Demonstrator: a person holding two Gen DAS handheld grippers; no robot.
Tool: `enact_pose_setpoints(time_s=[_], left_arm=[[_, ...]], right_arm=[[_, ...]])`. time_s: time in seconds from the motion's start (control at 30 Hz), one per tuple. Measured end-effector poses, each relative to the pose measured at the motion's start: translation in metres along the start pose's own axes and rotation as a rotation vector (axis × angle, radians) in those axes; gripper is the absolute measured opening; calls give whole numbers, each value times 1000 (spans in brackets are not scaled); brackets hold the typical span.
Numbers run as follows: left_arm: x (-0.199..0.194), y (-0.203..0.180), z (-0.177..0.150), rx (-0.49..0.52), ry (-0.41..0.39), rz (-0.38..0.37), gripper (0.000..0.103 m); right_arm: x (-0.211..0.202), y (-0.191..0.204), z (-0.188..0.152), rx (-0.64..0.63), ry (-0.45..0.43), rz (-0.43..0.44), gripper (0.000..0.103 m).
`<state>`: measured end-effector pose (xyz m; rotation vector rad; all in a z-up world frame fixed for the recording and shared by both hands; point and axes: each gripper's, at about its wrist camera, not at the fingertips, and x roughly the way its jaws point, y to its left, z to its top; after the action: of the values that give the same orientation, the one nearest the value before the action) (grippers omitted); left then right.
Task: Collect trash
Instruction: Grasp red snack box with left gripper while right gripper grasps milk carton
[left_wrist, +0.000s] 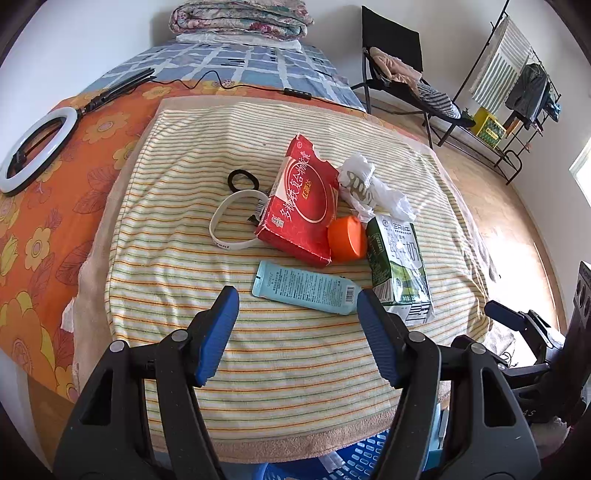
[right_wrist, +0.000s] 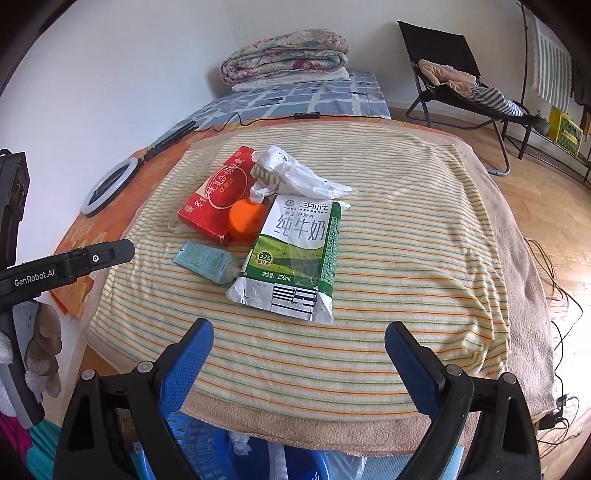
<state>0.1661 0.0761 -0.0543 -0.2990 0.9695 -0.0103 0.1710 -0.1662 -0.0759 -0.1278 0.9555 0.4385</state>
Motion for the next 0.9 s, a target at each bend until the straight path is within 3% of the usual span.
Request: enact_pose_setpoints(time_s=[0.23,0.6,0.9], left_arm=[[20,23,28,-130,3,-22,68],[68,48,67,-234,51,-67,68],[101,47,73,-233,112,-77,68]], right_arm=[[32,-7,24,23,39,42,95],[81,-5,49,42,106,46,95],[106,-4,55,51,153,34,95]])
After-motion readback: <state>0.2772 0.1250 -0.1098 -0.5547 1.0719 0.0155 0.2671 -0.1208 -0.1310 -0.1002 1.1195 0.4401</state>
